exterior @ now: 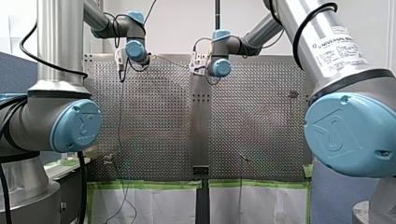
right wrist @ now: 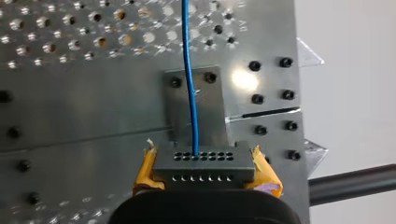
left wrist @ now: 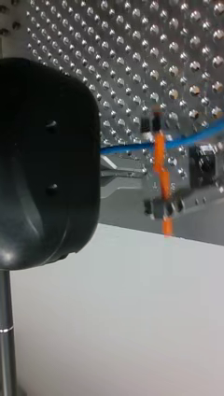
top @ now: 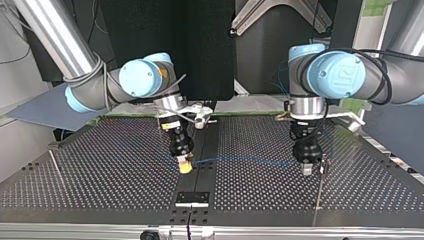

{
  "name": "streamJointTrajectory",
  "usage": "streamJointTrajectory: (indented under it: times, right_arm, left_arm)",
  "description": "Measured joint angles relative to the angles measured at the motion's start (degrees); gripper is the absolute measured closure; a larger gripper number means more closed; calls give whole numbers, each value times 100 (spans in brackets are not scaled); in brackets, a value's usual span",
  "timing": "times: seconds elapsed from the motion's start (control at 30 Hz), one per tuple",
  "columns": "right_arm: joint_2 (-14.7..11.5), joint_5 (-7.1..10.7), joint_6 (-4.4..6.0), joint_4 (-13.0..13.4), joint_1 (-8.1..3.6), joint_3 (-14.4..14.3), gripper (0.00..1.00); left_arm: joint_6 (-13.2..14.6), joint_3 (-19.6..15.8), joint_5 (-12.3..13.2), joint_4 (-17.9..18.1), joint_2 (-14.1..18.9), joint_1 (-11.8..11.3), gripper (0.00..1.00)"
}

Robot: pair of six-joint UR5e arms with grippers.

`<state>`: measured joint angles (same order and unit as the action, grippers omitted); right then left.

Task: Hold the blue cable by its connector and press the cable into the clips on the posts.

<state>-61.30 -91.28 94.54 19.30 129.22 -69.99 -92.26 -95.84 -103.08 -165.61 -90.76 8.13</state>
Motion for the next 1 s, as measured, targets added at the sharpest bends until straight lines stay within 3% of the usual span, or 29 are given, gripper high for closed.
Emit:
streamJointTrajectory:
  times: [0.37, 0.7, 1.0]
  right_arm:
    - [144, -86, 21, 29, -86, -486, 98]
    - [163, -220, 15, 111, -213, -953, 98]
    - [173, -296, 23, 407, -314, -1344, 98]
  left_arm:
    - [88, -479, -124, 507, -274, 227, 100]
    - [247, -589, -490, 819, -769, 666, 100]
    - [272, -676, -881, 1164, -1168, 1063, 100]
